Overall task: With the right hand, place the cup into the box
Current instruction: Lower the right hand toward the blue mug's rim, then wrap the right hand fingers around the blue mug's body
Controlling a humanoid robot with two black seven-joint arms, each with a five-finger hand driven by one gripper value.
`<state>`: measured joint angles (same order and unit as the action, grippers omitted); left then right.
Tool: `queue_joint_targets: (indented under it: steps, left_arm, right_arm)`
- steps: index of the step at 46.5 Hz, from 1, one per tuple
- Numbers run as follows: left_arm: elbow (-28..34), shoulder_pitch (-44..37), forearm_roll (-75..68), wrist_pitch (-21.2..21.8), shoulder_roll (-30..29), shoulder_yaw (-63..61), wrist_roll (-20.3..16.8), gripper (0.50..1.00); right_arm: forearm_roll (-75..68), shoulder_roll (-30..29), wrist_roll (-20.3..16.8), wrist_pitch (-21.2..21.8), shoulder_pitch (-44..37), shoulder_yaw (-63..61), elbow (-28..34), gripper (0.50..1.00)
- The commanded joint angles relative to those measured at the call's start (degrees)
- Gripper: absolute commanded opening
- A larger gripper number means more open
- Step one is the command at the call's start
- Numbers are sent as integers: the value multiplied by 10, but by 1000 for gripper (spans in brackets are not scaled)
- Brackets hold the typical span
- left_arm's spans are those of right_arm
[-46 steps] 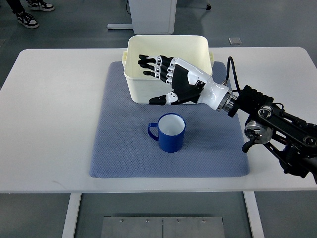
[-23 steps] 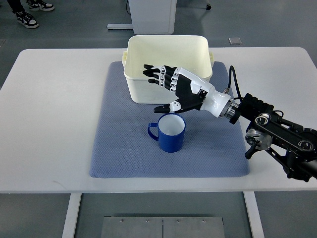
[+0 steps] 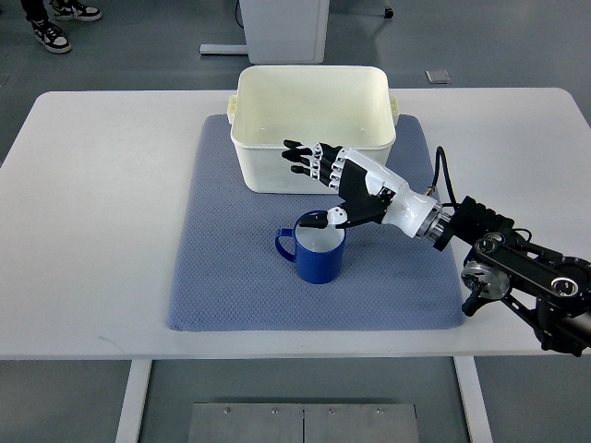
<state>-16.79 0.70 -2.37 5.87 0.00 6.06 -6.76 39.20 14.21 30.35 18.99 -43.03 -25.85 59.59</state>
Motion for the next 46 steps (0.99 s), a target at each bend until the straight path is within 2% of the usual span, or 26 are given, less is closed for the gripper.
queue_joint_targets:
  steps: [1,32,46]
  left_arm:
    - [0,0,0,0,0,0,0,1000]
    - [0,0,0,0,0,0,0,1000]
    - [0,0,0,0,0,0,0,1000]
  right_arm:
    - [0,0,6,0,5,3,0,995]
    - [-1,8,40,0,37,4,-15,995]
    - [-5,3,39,-1,53,4,-18,995]
